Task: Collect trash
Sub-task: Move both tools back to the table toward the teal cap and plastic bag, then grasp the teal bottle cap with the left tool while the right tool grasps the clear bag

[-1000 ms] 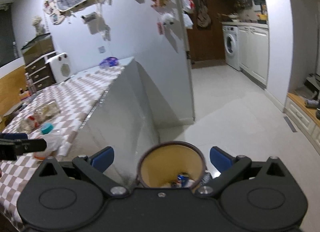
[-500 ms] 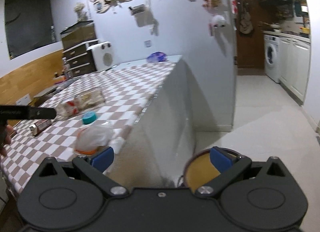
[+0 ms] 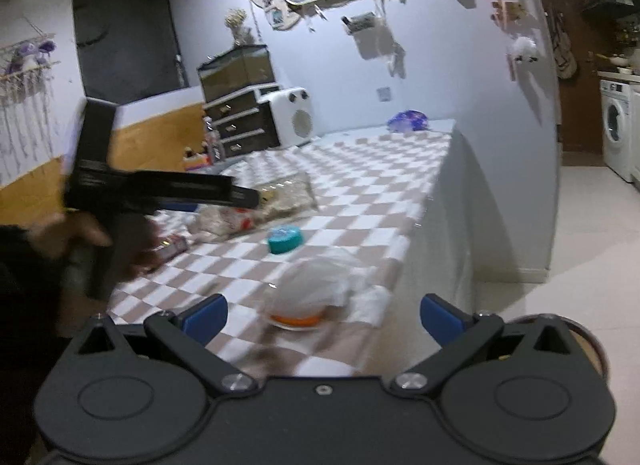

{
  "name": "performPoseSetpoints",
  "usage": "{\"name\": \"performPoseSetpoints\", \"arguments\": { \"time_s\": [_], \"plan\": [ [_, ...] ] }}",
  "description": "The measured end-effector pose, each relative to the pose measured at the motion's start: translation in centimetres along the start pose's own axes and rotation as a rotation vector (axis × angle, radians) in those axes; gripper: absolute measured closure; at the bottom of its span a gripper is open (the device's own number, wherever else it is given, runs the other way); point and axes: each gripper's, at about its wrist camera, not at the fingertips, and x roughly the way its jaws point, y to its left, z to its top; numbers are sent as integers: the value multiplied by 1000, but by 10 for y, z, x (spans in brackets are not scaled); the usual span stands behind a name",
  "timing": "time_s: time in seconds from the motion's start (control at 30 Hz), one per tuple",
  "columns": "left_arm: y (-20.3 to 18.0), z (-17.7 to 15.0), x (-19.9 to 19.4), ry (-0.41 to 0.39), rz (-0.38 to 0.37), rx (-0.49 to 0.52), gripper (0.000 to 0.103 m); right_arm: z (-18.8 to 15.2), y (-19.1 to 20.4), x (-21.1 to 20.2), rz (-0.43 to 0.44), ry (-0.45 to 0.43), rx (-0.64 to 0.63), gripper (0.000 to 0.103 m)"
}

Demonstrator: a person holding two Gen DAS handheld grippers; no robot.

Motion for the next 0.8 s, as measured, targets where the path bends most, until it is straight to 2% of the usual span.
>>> {"name": "performPoseSetpoints", "arguments": {
  "time_s": [0.03, 0.1, 0.2, 0.27, 0.37, 0.4, 0.47, 0.57, 0.7, 0.8],
  "plan": [
    [1, -1, 4, -1, -9, -1, 3, 0, 2, 3, 13, 3, 2, 0],
    [3, -6, 11, 4, -8, 5, 15, 1, 4, 8, 39, -1, 28, 0],
    [5, -12, 23, 37, -11, 32, 21, 3, 3, 16, 53, 12, 87, 3],
    [5, -16, 29, 46, -37, 55, 24, 5, 3, 22, 72, 16, 125, 13],
    [4, -18, 38, 65, -63, 79, 39, 7, -1, 31, 101, 33, 210, 23],
    [4, -18, 42, 69, -61, 87, 41, 8, -3, 35, 114, 36, 244, 25],
    [4, -19, 47, 69, -50, 97, 42, 10, -8, 43, 145, 43, 328, 38],
    [5, -18, 54, 55, -27, 102, 42, 12, -13, 56, 146, 61, 443, 47],
    [11, -17, 61, 49, -18, 74, 42, 13, -15, 68, 113, 72, 541, 50],
    [14, -19, 67, 66, -29, 50, 44, 13, -17, 77, 73, 81, 588, 59]
  ]
}}
